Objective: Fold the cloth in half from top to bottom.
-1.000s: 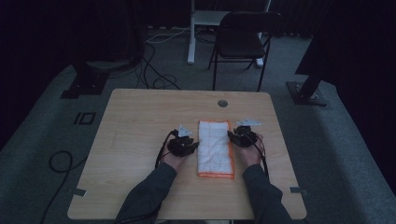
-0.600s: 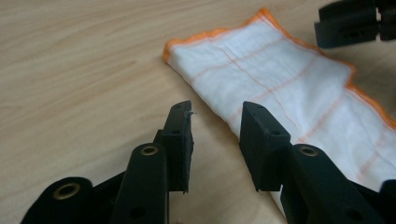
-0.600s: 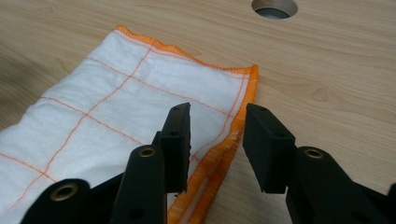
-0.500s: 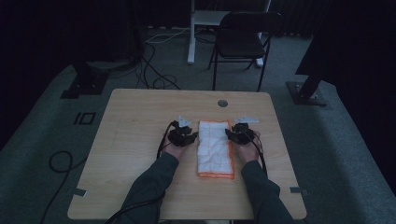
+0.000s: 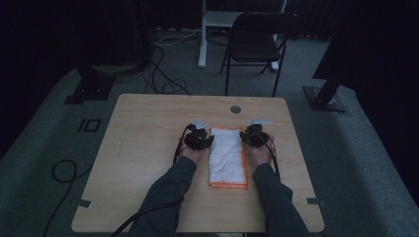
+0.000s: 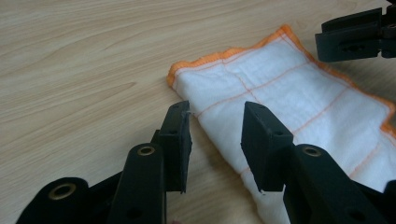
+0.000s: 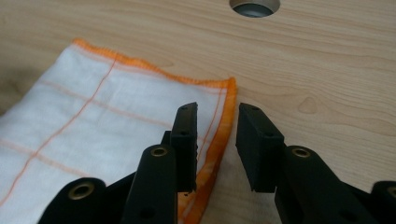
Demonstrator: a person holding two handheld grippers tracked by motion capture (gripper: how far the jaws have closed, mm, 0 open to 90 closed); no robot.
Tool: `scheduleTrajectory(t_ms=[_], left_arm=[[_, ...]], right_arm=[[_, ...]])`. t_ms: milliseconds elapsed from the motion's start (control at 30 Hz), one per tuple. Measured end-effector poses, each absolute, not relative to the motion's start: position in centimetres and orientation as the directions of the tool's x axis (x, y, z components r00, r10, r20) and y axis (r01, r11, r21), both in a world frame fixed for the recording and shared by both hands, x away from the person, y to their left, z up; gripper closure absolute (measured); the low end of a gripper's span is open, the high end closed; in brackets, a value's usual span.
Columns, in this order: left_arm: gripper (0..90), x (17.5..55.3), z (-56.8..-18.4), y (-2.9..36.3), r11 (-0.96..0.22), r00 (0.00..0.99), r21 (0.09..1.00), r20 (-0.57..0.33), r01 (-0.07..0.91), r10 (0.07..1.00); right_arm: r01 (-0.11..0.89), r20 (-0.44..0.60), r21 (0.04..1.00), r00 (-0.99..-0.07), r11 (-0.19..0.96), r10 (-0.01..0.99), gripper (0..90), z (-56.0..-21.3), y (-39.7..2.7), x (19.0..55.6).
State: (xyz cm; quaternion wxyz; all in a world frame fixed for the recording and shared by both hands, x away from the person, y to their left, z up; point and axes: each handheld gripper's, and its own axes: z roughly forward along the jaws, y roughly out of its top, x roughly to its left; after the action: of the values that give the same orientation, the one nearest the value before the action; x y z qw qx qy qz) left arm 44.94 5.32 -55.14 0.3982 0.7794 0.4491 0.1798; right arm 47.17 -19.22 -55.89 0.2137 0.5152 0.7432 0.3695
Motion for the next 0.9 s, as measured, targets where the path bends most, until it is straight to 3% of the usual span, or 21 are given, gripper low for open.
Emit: scheduleTrajectory(t_ms=[900], left_arm=[[66.5,47.7,-56.7,4.2,-0.243,0.452,0.721,-0.109,0.649,0.885]], right_arm=[[0.677,0.092,0.717,-0.33,0.168,0.939,71.6,-56.7,-18.8,49.3]])
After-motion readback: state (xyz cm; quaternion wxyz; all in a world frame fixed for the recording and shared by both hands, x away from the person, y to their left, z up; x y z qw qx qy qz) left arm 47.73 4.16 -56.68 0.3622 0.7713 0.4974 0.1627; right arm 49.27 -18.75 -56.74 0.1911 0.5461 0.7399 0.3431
